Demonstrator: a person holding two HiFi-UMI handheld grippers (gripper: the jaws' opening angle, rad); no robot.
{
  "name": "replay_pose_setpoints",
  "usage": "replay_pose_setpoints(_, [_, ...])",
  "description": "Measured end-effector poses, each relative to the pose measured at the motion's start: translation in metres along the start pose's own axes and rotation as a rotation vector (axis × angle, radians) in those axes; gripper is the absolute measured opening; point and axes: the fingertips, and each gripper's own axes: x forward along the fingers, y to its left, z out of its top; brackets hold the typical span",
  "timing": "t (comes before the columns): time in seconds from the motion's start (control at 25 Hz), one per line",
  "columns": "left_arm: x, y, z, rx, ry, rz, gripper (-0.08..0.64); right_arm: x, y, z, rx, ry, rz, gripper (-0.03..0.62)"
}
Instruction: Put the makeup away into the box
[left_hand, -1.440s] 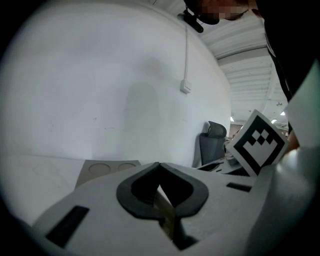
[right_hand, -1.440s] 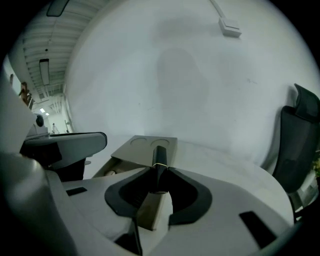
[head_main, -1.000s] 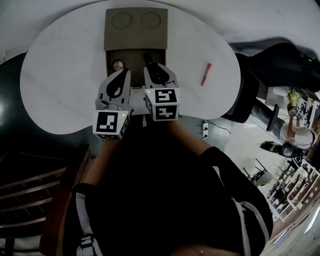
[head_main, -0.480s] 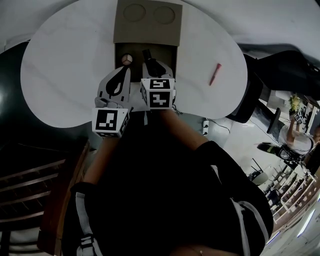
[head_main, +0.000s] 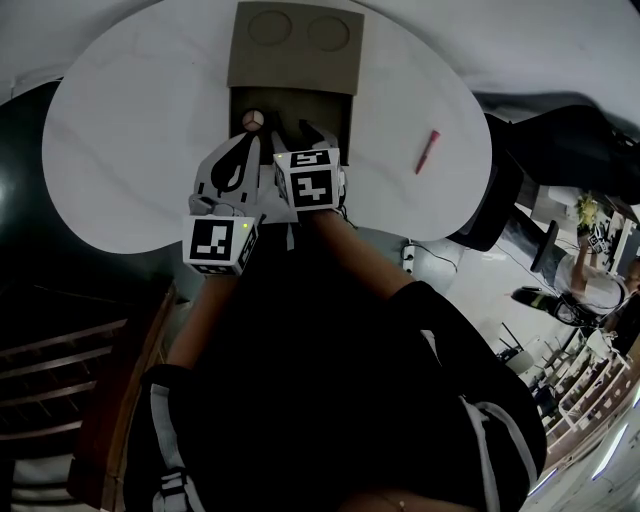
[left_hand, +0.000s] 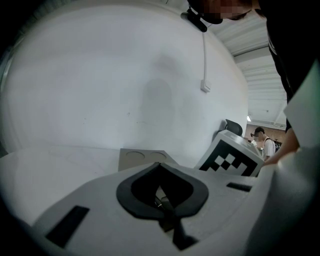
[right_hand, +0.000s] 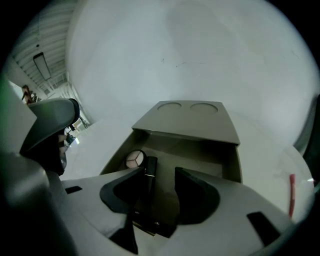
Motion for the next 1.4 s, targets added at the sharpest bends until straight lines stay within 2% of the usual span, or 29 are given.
replay_pose_setpoints(0.28, [0.001,-0.012,0.008,0.014,-0.016,0.002,0.006,-0.022,-0.008,0.005,0.009,-0.080,0.016,0.200])
replay_pose_setpoints(0.52, [0.004,-0.033,0.016,0.034,-0.031,-0.010,0.008,-0.064,-0.031,0.025,0.012,-0.222,-0.039,0.092])
replay_pose_setpoints(0.8, [0.013,-0.068,0.030,0.054,-0.053,-0.057,0.006,-0.121,-0.054,0.049,0.002,-0.391,-0.047,0.029])
replay_pose_setpoints(1.12, [0.030,-0.113,0.052,0.115,-0.083,-0.137,0.008,-0.182,-0.080,0.066,-0.064,-0.556,-0.111,0.025])
replay_pose_setpoints(1.4, [0.046,-0.158,0.059,0.155,-0.093,-0.233,0.006,-0.220,-0.119,0.056,-0.024,-0.621,-0.205,0.023])
